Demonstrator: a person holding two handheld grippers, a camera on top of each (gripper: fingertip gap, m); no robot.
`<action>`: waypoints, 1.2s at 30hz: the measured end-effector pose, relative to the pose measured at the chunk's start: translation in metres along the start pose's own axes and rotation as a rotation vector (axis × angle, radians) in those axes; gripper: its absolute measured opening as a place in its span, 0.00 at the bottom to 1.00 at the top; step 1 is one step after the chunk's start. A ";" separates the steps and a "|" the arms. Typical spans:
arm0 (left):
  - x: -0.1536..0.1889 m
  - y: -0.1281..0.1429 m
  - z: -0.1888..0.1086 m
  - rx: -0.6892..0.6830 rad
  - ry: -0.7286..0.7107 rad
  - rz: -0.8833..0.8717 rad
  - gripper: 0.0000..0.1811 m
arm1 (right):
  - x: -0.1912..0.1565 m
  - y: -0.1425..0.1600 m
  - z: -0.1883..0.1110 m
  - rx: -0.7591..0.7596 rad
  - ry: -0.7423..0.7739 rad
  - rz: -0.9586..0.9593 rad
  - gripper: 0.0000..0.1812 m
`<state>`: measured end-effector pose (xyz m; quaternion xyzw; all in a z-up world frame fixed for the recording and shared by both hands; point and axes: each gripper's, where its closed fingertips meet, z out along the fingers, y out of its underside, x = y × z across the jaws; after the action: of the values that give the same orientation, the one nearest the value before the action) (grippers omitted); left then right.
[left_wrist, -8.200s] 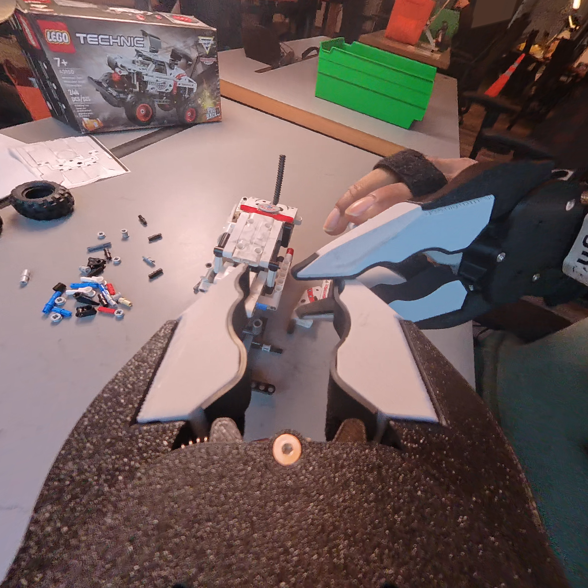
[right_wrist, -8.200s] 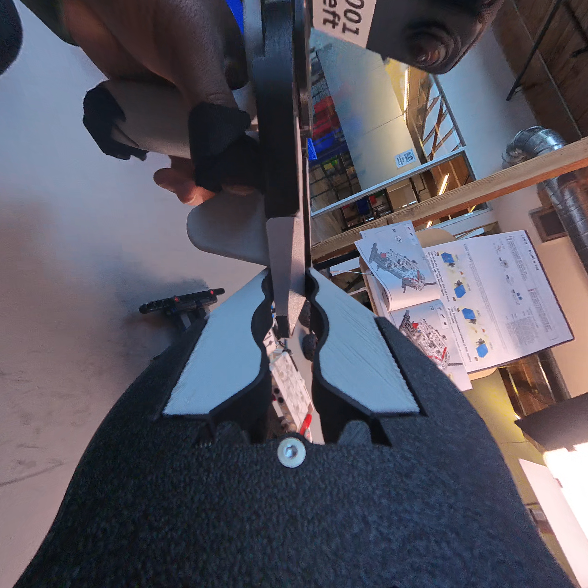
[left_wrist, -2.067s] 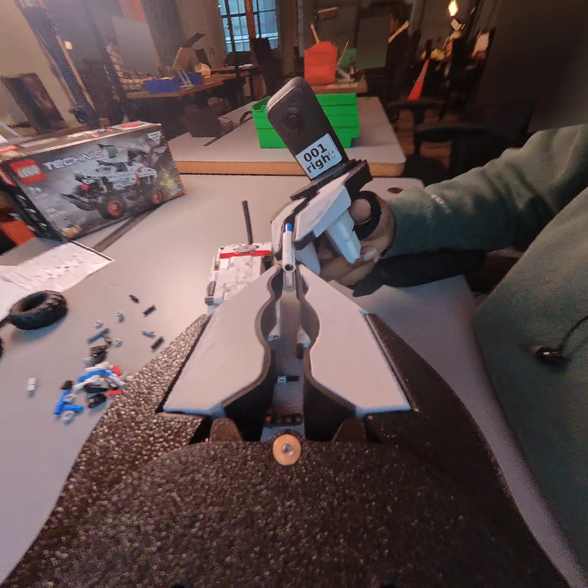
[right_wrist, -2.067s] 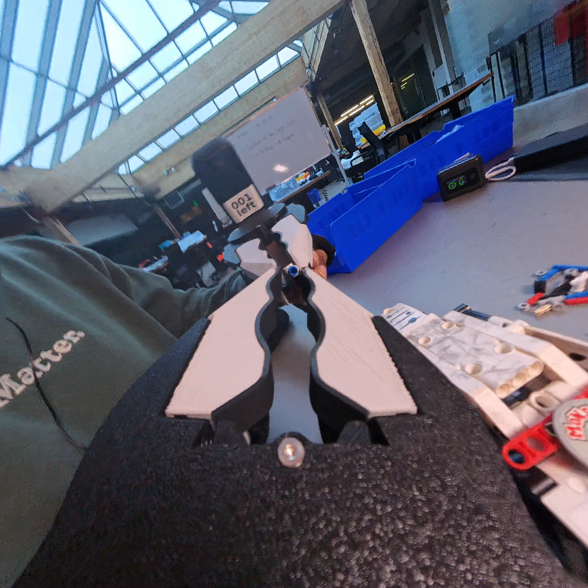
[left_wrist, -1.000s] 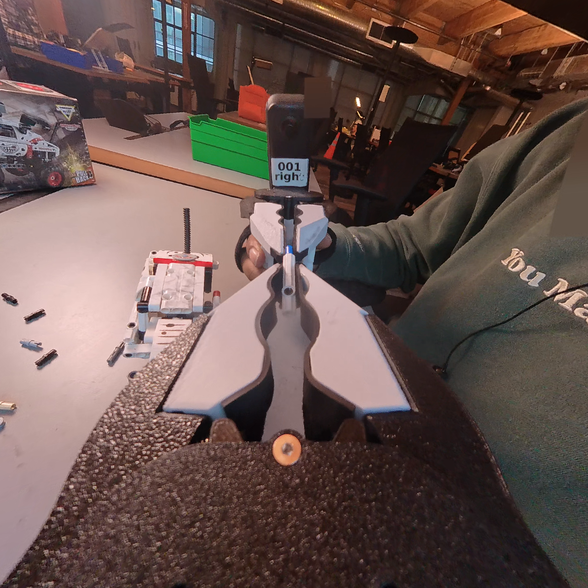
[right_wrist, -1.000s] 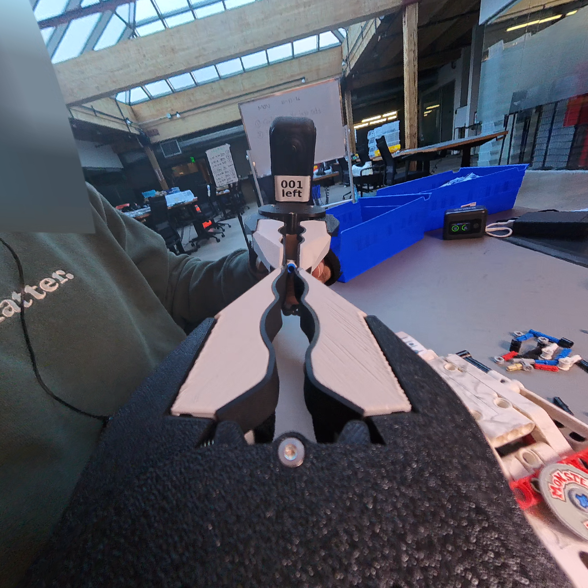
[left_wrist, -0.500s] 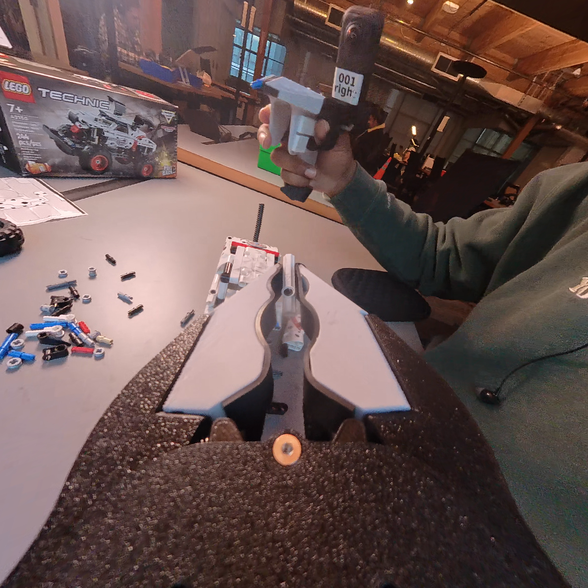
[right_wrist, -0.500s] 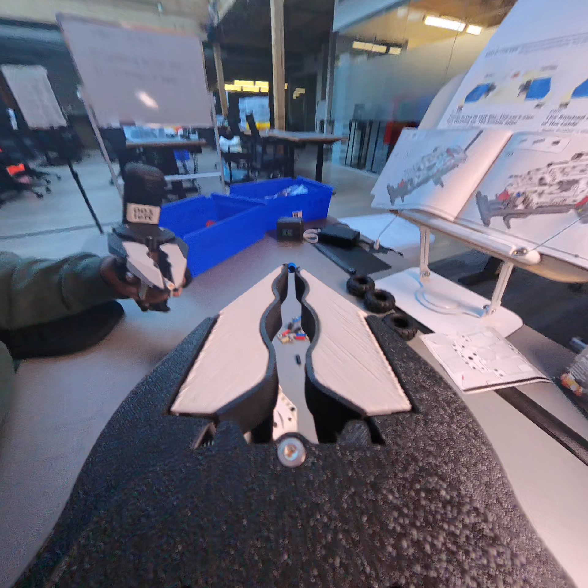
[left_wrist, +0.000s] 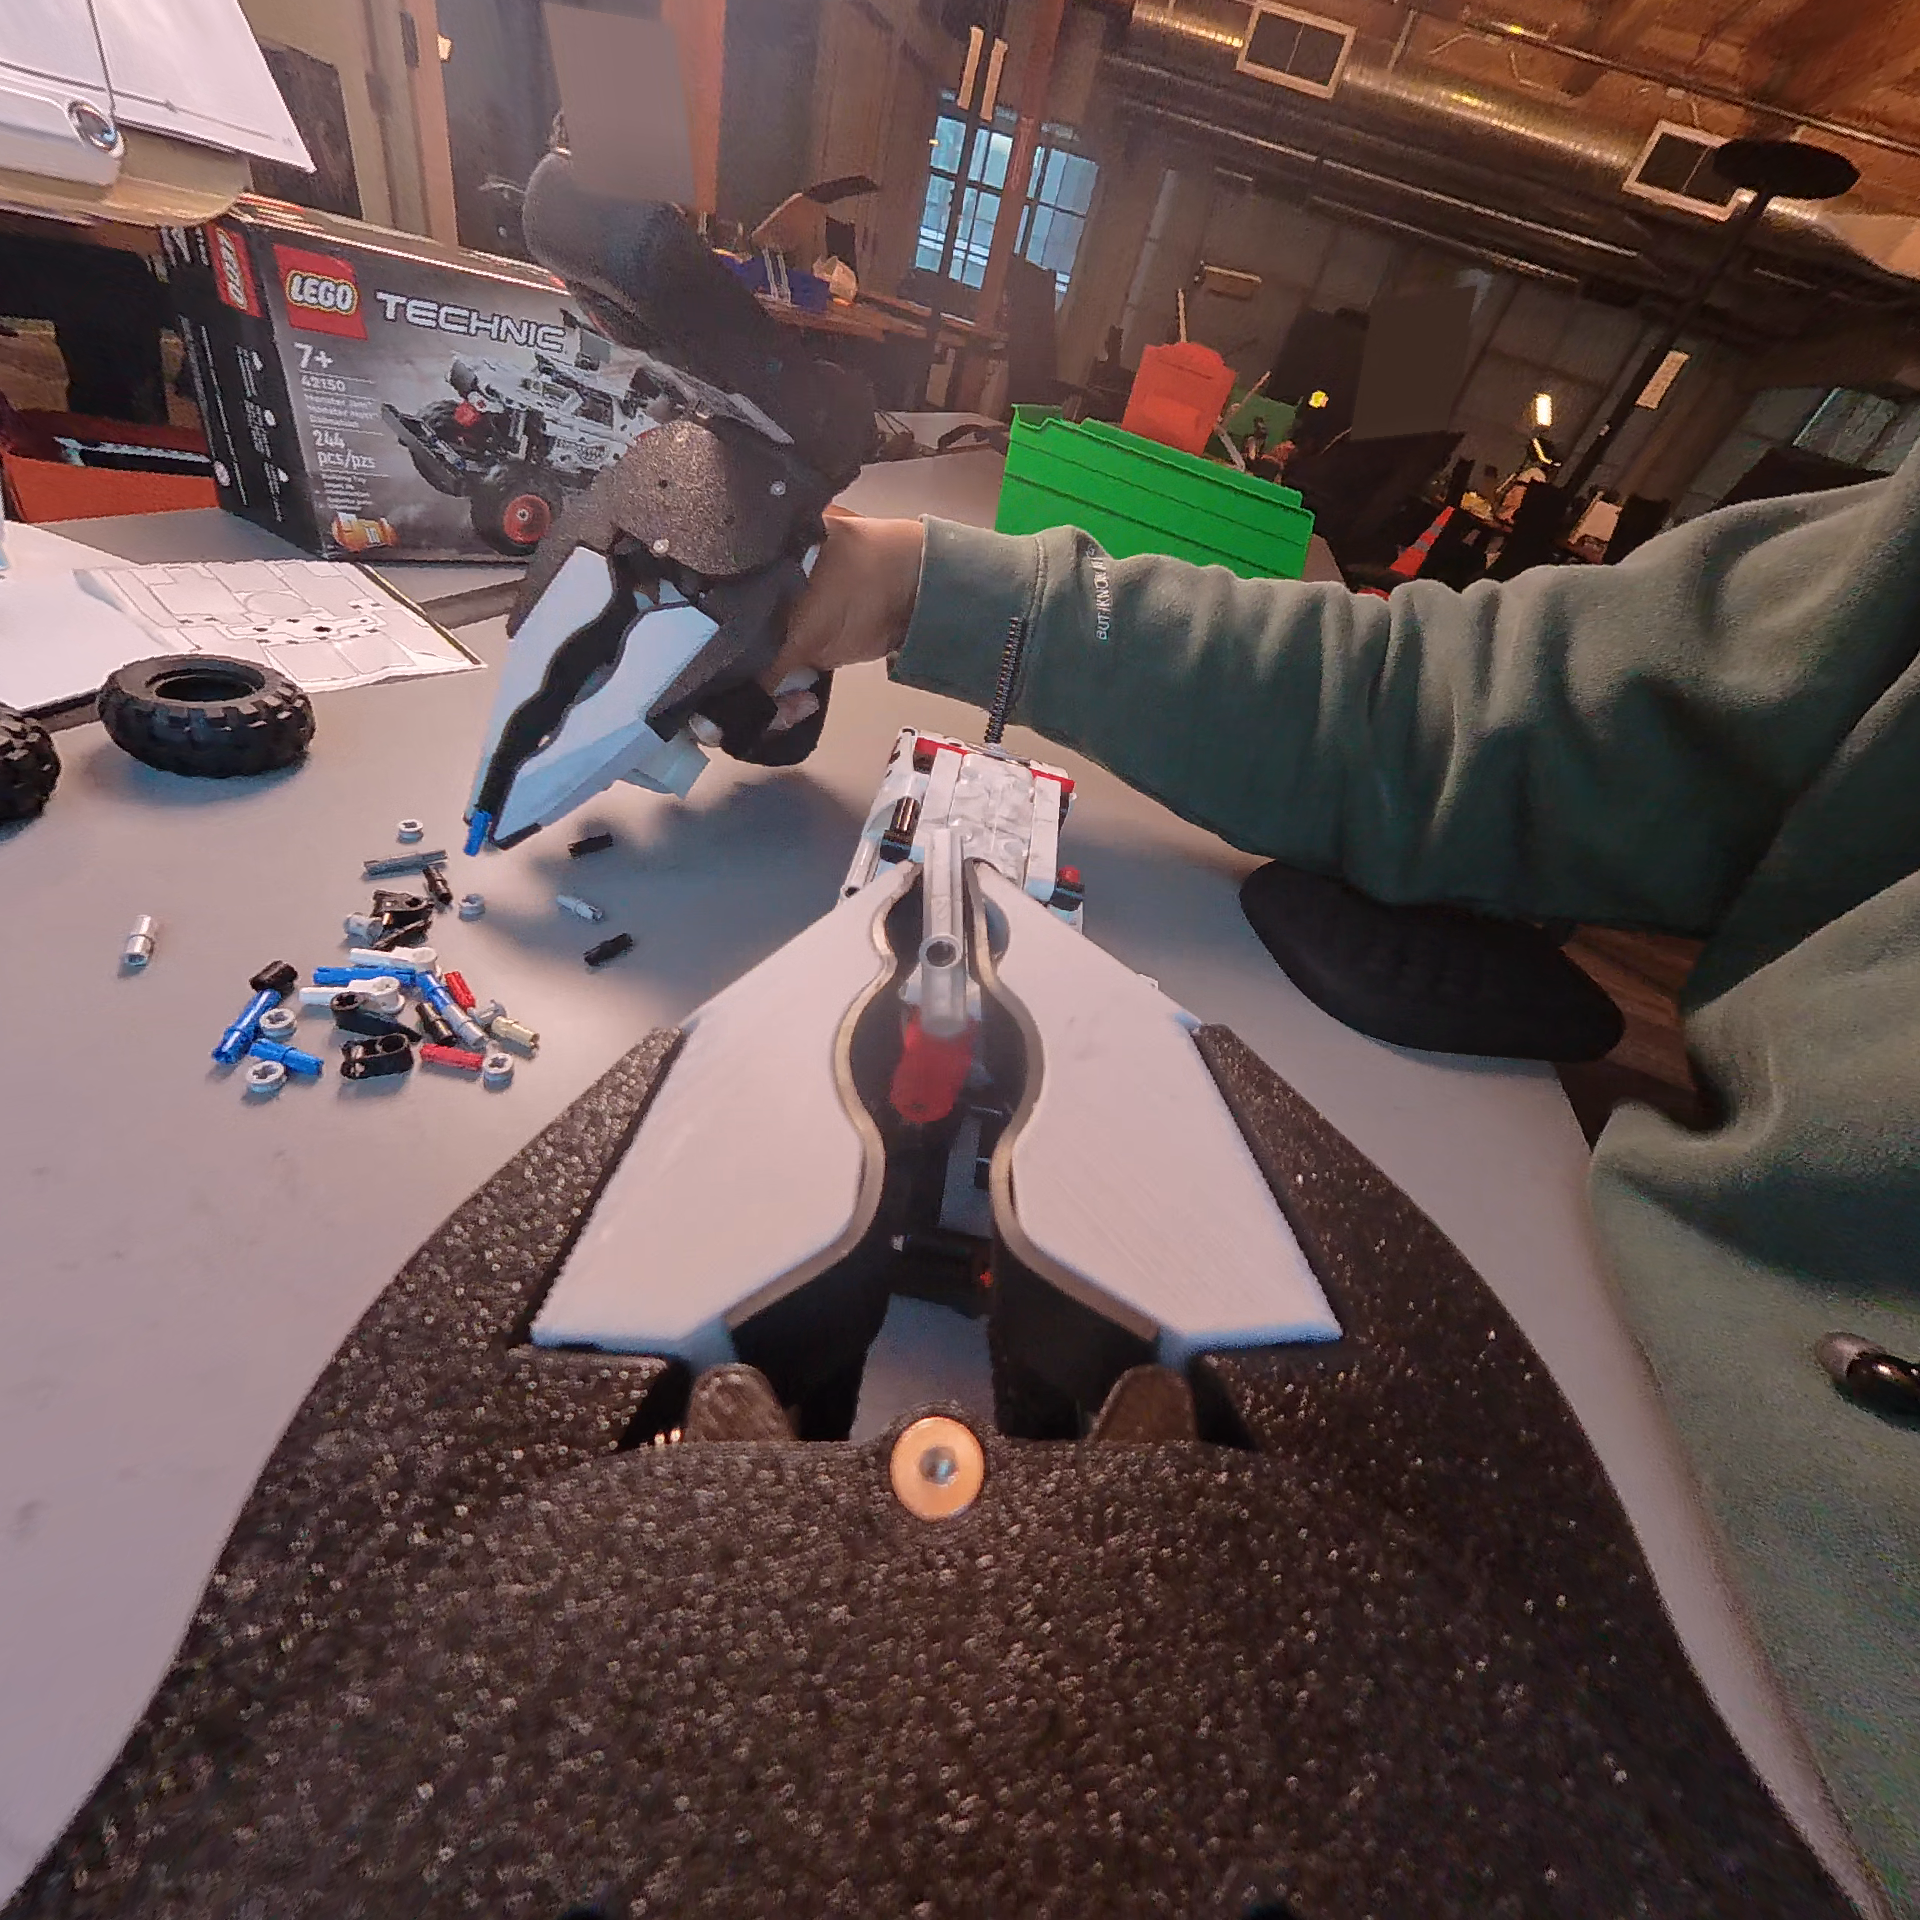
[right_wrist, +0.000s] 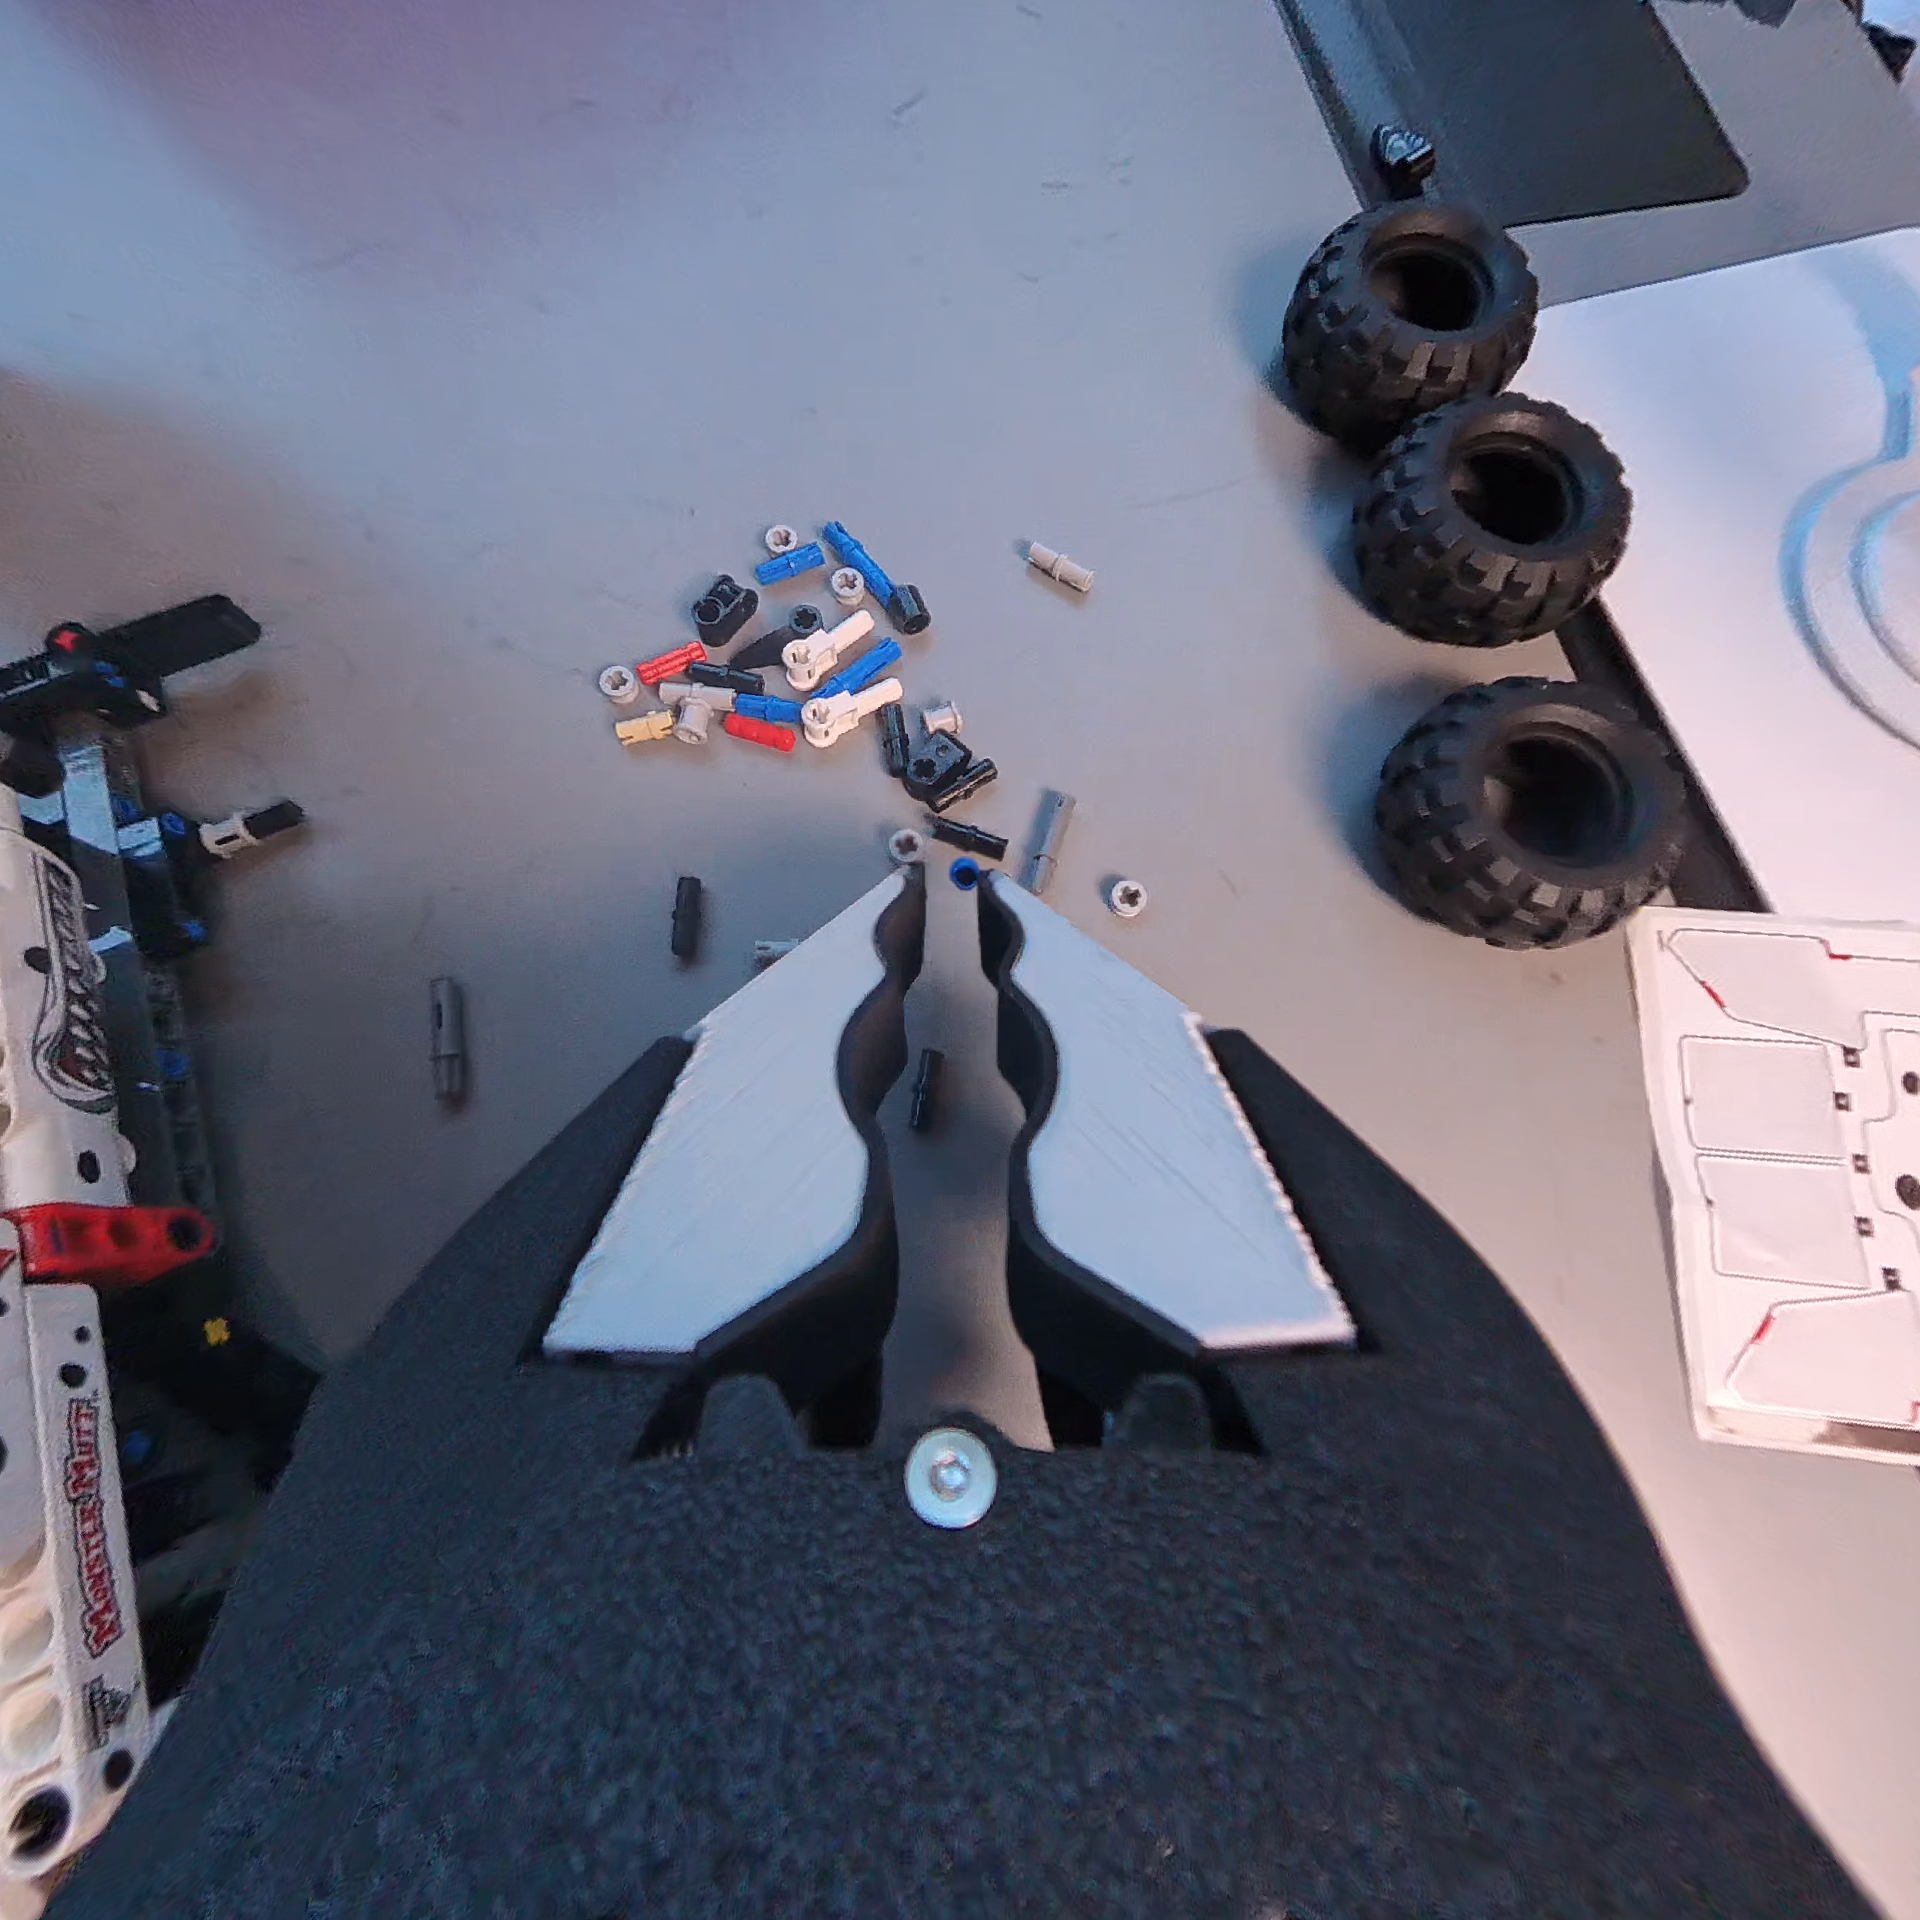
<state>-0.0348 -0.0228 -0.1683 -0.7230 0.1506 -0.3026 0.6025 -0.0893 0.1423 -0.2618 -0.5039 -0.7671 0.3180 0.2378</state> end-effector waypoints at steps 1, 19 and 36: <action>-0.001 0.000 0.000 0.000 0.000 0.003 0.04 | 0.000 -0.002 -0.002 0.006 0.000 -0.001 0.08; -0.024 -0.015 0.029 0.022 -0.023 0.029 0.04 | -0.015 -0.040 -0.054 0.199 -0.043 -0.008 0.02; -0.037 -0.003 0.038 -0.030 -0.071 0.046 0.04 | -0.031 0.020 0.001 -0.149 -0.157 0.029 0.28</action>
<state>-0.0402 0.0286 -0.1780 -0.7386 0.1503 -0.2607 0.6032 -0.0659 0.1189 -0.2787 -0.5046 -0.7975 0.3021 0.1344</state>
